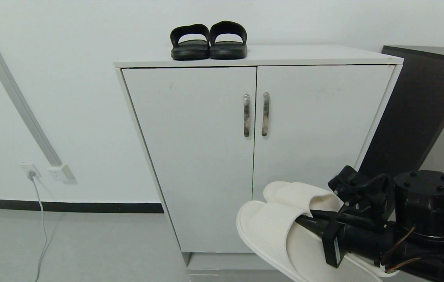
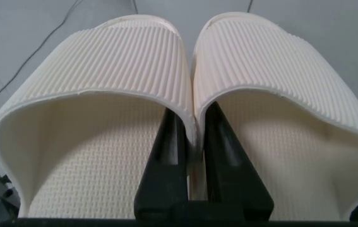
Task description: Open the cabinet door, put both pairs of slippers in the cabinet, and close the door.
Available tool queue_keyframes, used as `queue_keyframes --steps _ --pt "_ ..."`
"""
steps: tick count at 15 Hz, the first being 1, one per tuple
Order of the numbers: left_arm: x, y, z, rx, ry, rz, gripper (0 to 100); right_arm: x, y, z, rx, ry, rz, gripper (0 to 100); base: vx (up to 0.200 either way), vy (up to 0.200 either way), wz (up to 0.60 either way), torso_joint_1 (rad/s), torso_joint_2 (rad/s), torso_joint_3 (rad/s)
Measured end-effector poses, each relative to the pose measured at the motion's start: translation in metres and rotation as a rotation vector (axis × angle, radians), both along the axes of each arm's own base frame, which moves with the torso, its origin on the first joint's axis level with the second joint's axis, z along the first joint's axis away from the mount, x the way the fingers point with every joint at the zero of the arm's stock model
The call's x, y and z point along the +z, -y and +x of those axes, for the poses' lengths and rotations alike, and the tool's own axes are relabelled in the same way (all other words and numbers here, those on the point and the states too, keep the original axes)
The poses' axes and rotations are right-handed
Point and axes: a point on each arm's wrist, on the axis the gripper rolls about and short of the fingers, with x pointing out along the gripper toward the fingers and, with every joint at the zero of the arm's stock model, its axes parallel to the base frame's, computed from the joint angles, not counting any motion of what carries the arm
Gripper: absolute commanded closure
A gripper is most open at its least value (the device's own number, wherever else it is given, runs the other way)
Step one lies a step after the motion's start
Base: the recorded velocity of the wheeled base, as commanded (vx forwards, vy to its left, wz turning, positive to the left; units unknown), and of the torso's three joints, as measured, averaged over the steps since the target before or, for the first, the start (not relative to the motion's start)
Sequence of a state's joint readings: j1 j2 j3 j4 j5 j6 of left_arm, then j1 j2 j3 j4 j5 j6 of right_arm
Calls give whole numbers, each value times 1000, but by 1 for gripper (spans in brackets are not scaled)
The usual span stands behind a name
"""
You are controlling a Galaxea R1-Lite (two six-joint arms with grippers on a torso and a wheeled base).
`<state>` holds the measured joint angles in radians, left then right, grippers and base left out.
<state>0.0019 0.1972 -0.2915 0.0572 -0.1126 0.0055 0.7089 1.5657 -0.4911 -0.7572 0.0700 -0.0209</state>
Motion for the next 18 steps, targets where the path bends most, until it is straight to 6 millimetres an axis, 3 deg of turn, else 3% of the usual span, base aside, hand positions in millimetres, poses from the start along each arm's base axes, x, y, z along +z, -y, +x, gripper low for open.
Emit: queue_keyframes --steps 4,12,18 --pt "35 4 34 -201 -80 -8 0 -6 2 -3 1 1 -8 100 0 0 0 0 0 0" --pt "64 12 115 -354 -147 -17 0 -6 0 -6 15 -1 -10 100 0 0 0 0 0 0" --pt "94 49 180 -552 -142 -35 0 -4 2 -7 14 5 -2 100 0 0 0 0 0 0"
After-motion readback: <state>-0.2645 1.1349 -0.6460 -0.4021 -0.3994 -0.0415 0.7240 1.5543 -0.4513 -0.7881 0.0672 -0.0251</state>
